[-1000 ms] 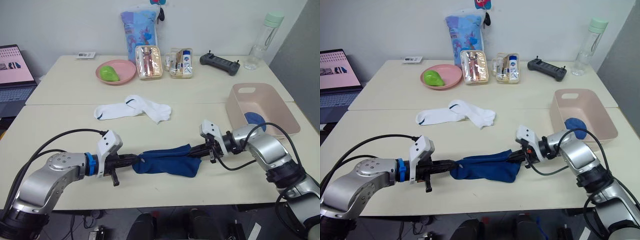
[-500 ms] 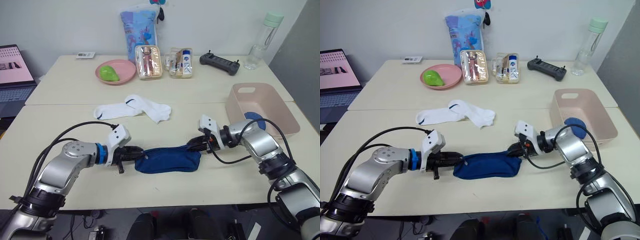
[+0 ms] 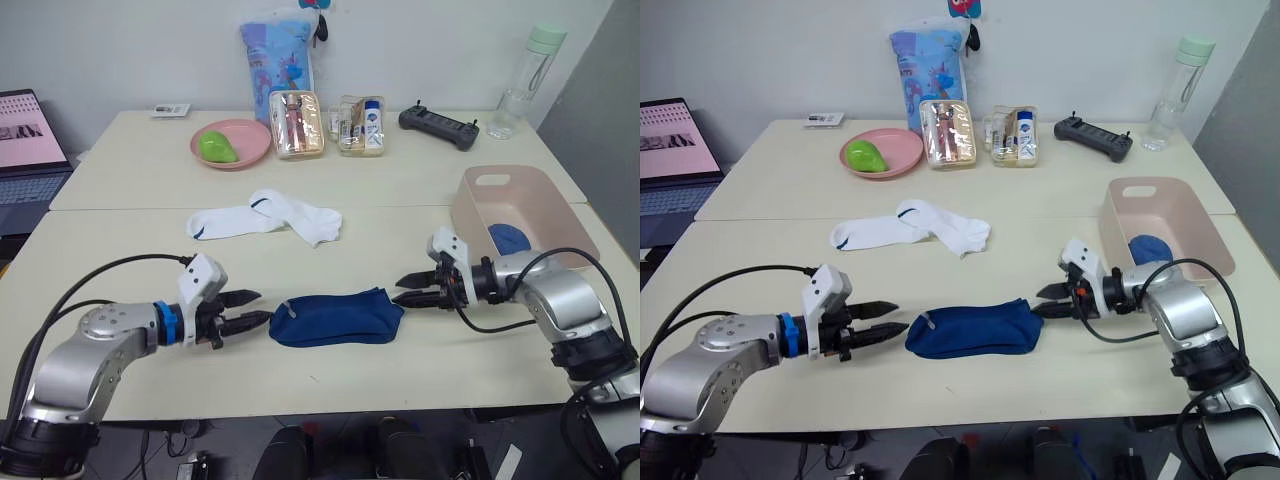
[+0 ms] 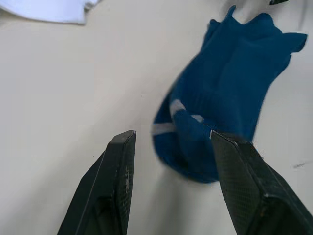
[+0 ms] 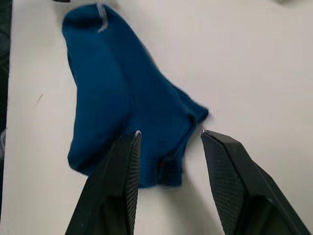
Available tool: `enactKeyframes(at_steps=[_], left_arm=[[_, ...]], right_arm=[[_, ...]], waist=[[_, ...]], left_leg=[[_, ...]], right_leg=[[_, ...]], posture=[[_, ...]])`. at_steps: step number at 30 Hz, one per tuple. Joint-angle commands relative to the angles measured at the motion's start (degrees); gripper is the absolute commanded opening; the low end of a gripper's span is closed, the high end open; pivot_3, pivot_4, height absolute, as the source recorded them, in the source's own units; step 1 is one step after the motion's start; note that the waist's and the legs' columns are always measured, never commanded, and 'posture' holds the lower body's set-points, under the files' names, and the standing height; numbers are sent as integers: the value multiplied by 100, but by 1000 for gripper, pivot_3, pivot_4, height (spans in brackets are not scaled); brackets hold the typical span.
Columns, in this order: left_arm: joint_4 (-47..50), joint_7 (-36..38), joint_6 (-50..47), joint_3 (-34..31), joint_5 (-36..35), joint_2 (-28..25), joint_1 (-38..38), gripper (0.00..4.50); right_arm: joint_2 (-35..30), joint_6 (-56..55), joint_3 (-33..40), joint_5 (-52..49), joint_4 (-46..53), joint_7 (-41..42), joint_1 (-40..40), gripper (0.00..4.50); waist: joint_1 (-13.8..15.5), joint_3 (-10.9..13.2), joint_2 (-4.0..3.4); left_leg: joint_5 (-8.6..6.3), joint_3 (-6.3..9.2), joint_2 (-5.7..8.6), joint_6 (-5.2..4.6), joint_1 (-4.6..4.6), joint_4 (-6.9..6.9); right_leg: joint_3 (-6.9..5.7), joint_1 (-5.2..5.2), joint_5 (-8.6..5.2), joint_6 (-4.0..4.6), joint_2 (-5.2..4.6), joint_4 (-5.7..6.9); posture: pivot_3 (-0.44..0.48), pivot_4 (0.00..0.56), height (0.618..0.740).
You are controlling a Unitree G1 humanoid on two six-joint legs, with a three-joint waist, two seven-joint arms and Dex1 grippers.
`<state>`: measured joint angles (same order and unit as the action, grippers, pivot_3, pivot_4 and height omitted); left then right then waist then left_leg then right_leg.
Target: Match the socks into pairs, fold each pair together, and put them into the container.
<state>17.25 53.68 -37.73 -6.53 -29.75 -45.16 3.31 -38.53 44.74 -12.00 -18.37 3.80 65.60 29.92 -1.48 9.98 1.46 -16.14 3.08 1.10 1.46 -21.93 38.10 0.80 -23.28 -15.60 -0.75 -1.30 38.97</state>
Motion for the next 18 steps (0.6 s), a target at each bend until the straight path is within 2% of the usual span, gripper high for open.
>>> enactKeyframes(at_steps=[1,7,11,16,18], left_arm=[[242,-309,-38,20,-36,223,9,2505],[200,-444,1,405,183,360,-78,2505],[225,-420,1,490,185,371,-134,1596],[192,-406,7,484,178,370,-96,34],[185,-389,1,470,165,358,-84,0]], right_arm=[[-36,100,70,-54,355,-218,-48,2119],[-151,230,-12,-78,445,-247,-168,2119],[-201,315,-83,-137,521,-209,-255,2119],[-127,242,-161,-123,426,-267,-245,2119],[-95,169,-203,-102,348,-271,-242,1751]], waist=[[1,0,0],[1,0,0],[1,0,0],[0,0,0],[0,0,0]], left_leg=[[0,0,0,0,0,0],[0,-1,1,0,0,-1],[0,-1,1,0,1,-1],[0,0,1,0,0,-1],[0,0,1,0,0,-1]], right_leg=[[-1,0,0,0,0,1],[-1,0,0,0,0,-2],[-2,0,0,0,0,-1],[-2,1,0,0,0,-1],[-3,1,0,0,0,-1]], posture=[[0,150,740],[0,150,740],[0,150,740],[0,150,740],[0,150,740]])
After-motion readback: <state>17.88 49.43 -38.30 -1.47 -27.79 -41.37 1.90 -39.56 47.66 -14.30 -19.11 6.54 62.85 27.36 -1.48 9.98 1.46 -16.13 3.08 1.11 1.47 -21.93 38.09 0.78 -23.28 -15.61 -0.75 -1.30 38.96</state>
